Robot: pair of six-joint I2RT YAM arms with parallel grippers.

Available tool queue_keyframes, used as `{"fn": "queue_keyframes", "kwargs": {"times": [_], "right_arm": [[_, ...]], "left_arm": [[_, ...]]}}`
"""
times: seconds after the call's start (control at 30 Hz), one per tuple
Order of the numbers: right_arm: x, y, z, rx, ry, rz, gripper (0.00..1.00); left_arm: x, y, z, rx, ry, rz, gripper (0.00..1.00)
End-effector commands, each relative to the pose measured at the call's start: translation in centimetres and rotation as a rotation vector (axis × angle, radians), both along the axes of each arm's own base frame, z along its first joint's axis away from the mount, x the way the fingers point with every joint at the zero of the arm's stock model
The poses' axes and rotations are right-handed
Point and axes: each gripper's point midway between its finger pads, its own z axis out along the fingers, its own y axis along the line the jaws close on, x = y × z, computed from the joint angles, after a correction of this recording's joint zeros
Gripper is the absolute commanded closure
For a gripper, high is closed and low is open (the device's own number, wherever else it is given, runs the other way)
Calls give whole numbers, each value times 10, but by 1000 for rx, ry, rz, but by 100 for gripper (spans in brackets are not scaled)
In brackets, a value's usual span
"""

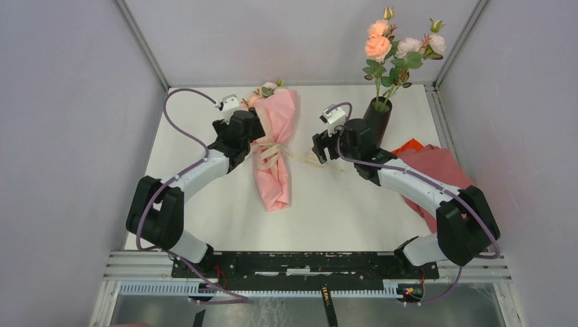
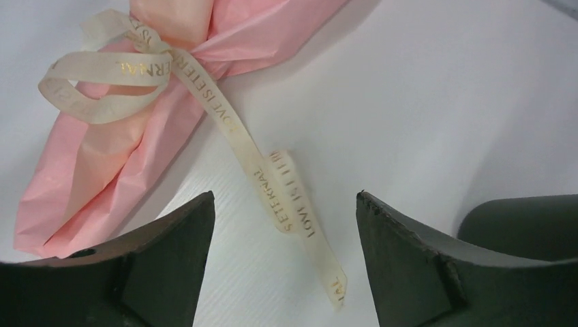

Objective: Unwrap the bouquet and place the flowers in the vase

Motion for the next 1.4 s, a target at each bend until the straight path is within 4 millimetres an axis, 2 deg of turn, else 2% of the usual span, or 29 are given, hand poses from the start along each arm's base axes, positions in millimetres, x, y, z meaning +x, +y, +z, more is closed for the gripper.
{"fn": "queue_keyframes", "kwargs": {"times": [0.0,0.1,0.3,0.4,0.5,0.6,0.67,0.77,0.97,1.13,1.37], "right_arm": [[13,27,2,11,3,44,18],[23,47,2,10,-4,63,18],[47,91,5,40,38,111,18],[53,106,8,51,29,134,18],[50,116,3,71,46,165,18],[46,116,-6,60,62,174,19],[46,112,-9,44,61,164,19],[46,107,-11,25,55,154,19],[42,106,-13,25,58,157,19],[41,96,-18,0,52,128,19],[41,89,-19,-14,44,103,19]], "left_arm": [[-31,32,-33,39,78,142,0],[-51,39,-47,-58,105,224,0],[-79,17,-41,-494,20,275,4],[-84,22,-33,-579,-35,322,7],[-91,32,-30,-713,-124,369,9],[-93,41,-15,-884,-272,391,13],[-94,45,-14,-921,-271,409,14],[-91,40,-20,-998,-238,395,16],[-71,23,-29,-1230,-217,269,17],[-61,13,-57,-1410,-110,251,20],[-48,3,-62,-1494,-83,213,20]]}}
